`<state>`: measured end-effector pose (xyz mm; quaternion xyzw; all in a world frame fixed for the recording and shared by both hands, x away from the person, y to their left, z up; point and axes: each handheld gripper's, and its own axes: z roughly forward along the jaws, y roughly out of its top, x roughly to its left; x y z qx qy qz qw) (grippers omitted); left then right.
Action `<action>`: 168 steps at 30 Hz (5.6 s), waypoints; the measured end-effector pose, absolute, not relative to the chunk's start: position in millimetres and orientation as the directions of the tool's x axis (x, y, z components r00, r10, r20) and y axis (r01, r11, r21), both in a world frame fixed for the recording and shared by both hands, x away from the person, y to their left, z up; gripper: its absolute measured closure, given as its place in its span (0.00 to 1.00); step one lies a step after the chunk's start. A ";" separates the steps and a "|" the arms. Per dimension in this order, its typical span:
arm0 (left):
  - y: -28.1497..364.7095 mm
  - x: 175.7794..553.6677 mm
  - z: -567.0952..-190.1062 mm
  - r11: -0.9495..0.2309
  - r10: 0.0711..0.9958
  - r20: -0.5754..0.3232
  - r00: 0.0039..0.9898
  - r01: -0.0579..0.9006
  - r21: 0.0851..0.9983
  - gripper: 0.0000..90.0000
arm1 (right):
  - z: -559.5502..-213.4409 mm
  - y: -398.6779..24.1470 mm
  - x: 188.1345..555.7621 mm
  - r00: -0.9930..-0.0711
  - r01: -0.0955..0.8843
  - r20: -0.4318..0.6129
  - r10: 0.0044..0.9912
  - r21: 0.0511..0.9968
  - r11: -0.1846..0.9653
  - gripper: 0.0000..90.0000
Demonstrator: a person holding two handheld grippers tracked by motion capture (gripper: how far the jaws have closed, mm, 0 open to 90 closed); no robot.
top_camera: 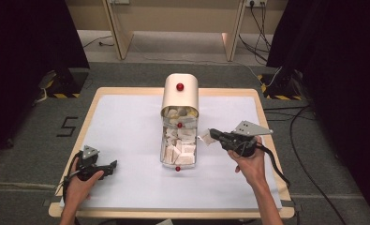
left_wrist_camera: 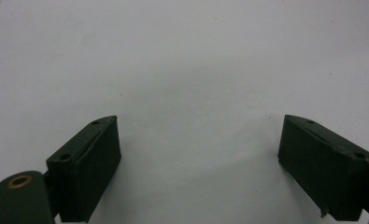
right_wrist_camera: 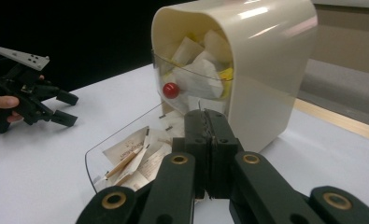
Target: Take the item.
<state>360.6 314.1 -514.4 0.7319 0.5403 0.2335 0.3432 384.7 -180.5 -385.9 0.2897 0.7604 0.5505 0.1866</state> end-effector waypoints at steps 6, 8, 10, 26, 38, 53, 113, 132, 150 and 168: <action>314.1 360.6 -514.5 -0.180 0.951 -0.029 0.307 0.630 0.755 0.14 | -386.7 -189.1 386.5 -0.745 0.246 0.040 0.666 0.944 0.218 1.00; 314.1 360.6 -514.4 -0.181 0.951 -0.029 0.307 0.631 0.755 0.14 | -387.7 -191.6 387.4 -0.740 0.249 0.040 0.671 0.944 0.218 1.00; 314.1 360.6 -514.5 -0.180 0.951 -0.029 0.307 0.631 0.755 0.14 | -388.9 -194.6 388.4 -0.734 0.254 0.044 0.678 0.943 0.213 1.00; 314.2 360.6 -514.4 -0.180 0.951 -0.030 0.307 0.631 0.755 0.14 | -396.6 -212.7 393.6 -0.694 0.284 0.053 0.718 0.937 0.205 1.00; 314.2 360.6 -514.4 -0.180 0.951 -0.030 0.307 0.631 0.755 0.14 | -404.9 -222.7 397.6 -0.671 0.310 0.064 0.739 0.929 0.201 1.00; 314.1 360.6 -514.4 -0.180 0.951 -0.030 0.307 0.631 0.755 0.14 | -412.5 -236.1 401.7 -0.637 0.337 0.078 0.767 0.923 0.186 1.00; 314.2 360.6 -514.2 -0.182 0.951 -0.029 0.308 0.632 0.753 0.14 | -463.9 -251.6 419.8 -0.575 0.469 0.108 0.811 0.856 0.218 1.00; 314.2 360.5 -514.2 -0.182 0.951 -0.029 0.308 0.632 0.753 0.14 | -468.0 -254.8 421.7 -0.536 0.486 0.052 0.842 0.835 0.258 0.96; 314.2 360.6 -514.2 -0.182 0.951 -0.029 0.308 0.632 0.753 0.13 | -467.2 -257.4 423.7 -0.508 0.506 0.037 0.861 0.822 0.263 0.73; 314.2 360.6 -514.2 -0.182 0.951 -0.029 0.308 0.632 0.753 0.14 | -450.9 -247.6 419.5 -0.498 0.477 0.040 0.866 0.847 0.235 0.52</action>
